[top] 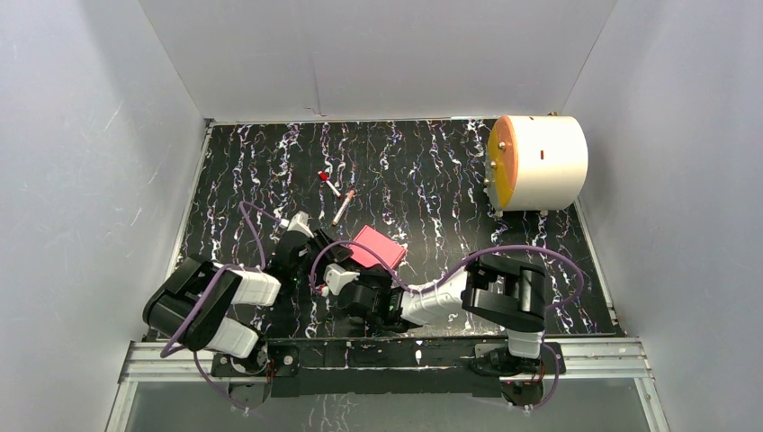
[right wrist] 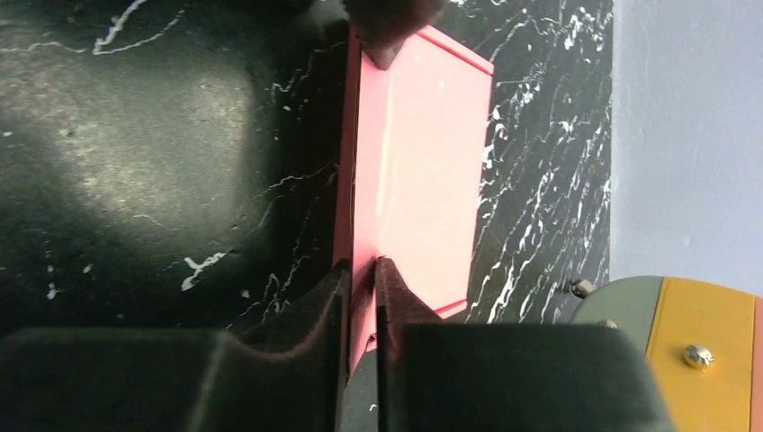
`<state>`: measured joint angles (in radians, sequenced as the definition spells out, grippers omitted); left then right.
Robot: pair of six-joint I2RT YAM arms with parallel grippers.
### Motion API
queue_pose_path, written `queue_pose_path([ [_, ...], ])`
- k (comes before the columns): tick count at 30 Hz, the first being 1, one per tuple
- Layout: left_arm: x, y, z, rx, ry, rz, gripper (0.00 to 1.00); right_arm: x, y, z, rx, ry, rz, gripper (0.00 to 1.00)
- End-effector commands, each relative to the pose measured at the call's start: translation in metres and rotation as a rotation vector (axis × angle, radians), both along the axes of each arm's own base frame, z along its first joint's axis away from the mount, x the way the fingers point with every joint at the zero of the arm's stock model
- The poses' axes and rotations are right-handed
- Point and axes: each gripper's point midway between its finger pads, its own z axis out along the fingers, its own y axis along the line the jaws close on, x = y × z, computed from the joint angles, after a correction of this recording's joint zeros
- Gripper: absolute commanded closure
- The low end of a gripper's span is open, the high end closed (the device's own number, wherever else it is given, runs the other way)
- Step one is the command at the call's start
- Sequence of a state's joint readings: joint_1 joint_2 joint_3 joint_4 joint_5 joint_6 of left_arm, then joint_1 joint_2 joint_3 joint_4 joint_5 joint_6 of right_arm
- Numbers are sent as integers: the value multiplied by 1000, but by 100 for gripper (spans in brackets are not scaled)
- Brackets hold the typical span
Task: Fold the paper box
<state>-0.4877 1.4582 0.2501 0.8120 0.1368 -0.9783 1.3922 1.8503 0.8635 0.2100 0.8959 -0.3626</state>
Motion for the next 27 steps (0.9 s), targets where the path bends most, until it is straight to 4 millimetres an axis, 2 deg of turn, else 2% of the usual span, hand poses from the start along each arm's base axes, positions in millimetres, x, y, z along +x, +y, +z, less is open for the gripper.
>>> queue_pose_path([
  [1, -19, 10, -12, 33, 89, -15, 62, -7, -15, -21, -80, 58, 23, 86],
  [4, -13, 17, 3, 14, 68, 40, 56, -5, -11, -13, -56, 49, 39, 99],
  [6, -8, 26, 15, 5, 43, 97, 50, -3, -9, -9, -41, 55, 46, 100],
  [12, 3, 51, 57, -2, -60, 222, 41, -3, 0, 1, 49, 128, 94, 100],
  [14, 4, 59, 63, 7, -79, 255, 39, -4, 4, 7, 96, 160, 112, 100],
  [18, -1, 70, 62, 31, -80, 288, 39, -5, 11, 25, 200, 227, 152, 100],
  [23, -5, 78, 62, 63, -87, 306, 40, -5, 15, 45, 304, 311, 193, 100],
  [27, -7, 82, 71, 72, -105, 314, 41, -1, 14, 60, 398, 394, 205, 100],
])
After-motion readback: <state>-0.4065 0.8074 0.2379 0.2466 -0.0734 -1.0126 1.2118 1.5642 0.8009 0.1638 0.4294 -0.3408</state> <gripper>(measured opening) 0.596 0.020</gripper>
